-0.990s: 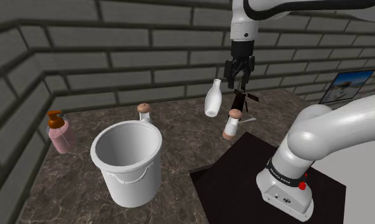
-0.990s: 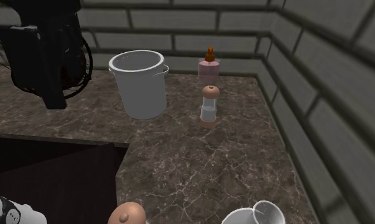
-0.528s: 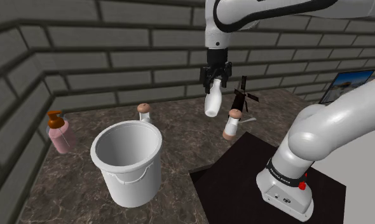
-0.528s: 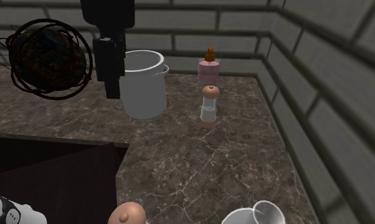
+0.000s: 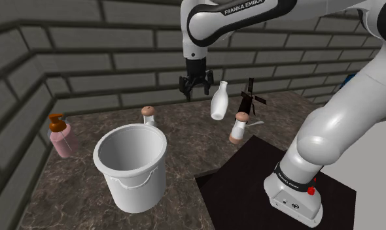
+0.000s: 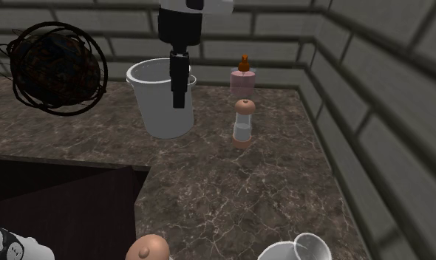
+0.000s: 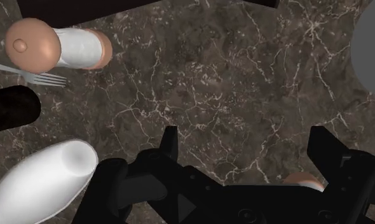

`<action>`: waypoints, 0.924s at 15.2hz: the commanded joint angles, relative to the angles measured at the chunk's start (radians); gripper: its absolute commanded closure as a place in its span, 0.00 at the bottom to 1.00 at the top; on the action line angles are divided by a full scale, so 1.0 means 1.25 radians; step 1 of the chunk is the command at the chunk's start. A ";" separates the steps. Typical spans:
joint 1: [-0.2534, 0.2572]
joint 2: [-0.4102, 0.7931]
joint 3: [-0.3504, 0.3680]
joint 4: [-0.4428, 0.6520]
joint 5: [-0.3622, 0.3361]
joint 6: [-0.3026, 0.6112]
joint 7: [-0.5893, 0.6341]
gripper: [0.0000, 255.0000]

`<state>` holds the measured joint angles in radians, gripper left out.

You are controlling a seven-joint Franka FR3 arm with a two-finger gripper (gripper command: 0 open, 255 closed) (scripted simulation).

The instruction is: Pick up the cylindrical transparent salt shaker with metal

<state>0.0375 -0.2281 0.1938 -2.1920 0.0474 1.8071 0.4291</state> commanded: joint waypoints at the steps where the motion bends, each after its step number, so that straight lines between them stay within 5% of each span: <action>1: 0.002 0.067 0.014 0.045 -0.013 0.023 0.030 0.00; 14: 0.067 0.490 0.041 0.441 -0.142 0.041 0.211 0.00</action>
<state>0.1084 0.3283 0.2458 -1.7069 -0.1144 1.8701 0.6737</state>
